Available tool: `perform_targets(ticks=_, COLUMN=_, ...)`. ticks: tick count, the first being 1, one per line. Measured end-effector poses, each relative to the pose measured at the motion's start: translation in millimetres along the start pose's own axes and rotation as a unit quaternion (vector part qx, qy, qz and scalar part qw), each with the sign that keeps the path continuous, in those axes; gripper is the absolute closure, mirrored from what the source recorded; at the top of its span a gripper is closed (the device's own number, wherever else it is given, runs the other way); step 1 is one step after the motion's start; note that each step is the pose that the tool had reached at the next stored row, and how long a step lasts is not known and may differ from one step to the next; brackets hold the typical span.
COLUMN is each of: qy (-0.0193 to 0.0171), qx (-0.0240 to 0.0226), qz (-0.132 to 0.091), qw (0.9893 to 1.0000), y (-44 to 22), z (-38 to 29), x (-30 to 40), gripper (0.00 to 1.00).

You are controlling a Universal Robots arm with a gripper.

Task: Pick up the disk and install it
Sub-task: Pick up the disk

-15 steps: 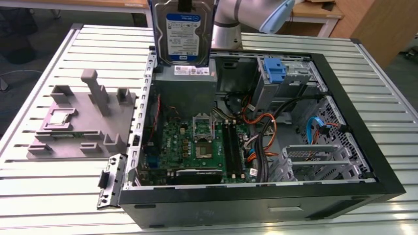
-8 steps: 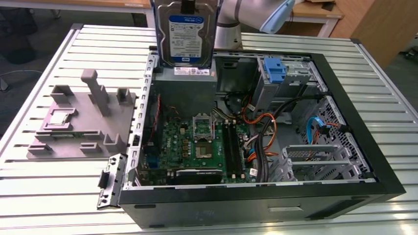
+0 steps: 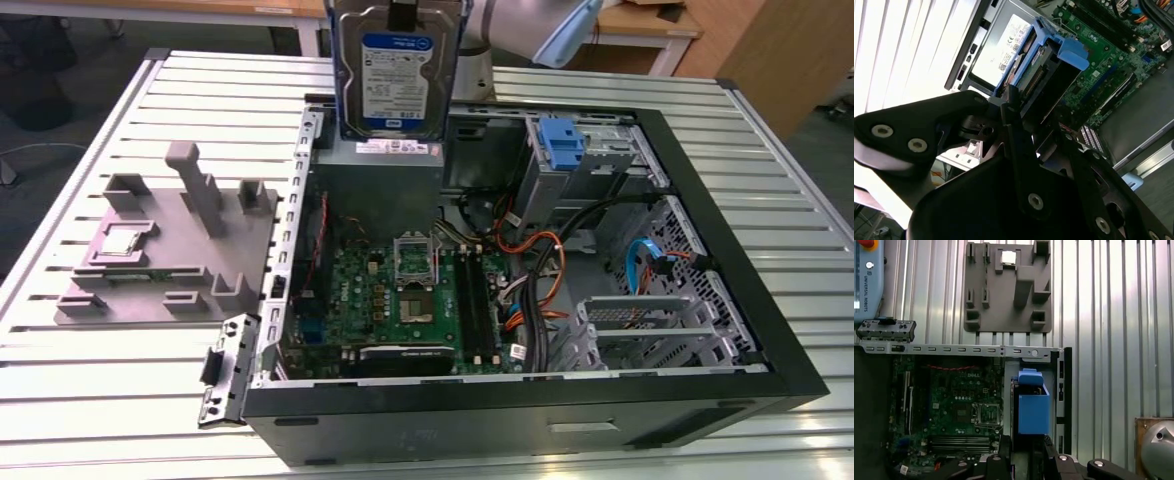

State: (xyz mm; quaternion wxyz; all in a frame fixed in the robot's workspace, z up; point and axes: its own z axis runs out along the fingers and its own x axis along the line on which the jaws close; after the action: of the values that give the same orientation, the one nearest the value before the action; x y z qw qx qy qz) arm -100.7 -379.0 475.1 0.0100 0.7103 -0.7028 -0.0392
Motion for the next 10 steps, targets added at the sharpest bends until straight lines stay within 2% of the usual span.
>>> perform_targets(ticks=10, qy=0.0000, qx=-0.0019, qz=0.000, qw=1.0000, y=-24.6, z=-1.5, x=1.0, gripper=0.65)
